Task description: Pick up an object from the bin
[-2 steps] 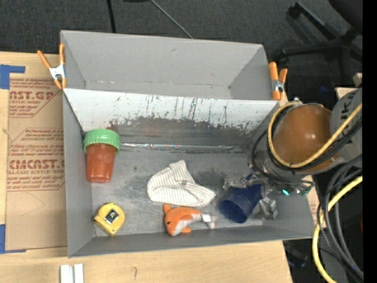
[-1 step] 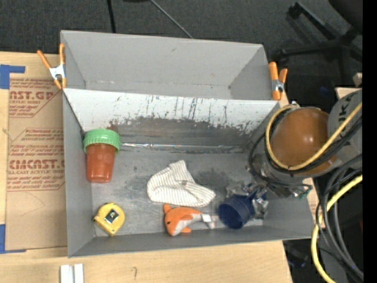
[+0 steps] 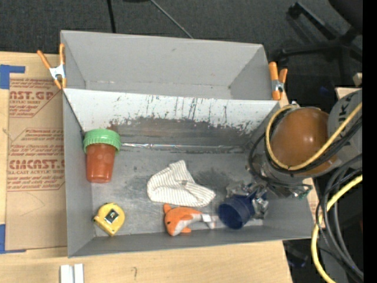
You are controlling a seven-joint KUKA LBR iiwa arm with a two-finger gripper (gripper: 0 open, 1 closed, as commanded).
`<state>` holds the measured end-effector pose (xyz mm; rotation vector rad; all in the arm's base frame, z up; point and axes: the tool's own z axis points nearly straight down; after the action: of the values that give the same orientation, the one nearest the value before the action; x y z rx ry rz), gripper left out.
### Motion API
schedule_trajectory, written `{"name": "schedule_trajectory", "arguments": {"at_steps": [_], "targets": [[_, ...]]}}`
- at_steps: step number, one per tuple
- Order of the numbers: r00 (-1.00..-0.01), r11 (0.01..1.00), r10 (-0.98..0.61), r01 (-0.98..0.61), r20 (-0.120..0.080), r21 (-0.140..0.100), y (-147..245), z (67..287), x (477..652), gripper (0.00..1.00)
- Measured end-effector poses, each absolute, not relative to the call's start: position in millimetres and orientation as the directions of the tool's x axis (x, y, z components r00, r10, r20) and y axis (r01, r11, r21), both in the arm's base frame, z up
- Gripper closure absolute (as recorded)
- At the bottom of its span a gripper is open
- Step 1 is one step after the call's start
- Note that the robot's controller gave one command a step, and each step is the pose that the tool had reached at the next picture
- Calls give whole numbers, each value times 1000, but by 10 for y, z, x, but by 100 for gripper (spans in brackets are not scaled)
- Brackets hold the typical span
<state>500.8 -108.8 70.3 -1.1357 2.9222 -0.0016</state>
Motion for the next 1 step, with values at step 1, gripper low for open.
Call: {"name": "schedule_trajectory", "arguments": {"at_steps": [1], "targets": [[-751,751,-660,-660,3,7,-999,1190,5002,100]]}}
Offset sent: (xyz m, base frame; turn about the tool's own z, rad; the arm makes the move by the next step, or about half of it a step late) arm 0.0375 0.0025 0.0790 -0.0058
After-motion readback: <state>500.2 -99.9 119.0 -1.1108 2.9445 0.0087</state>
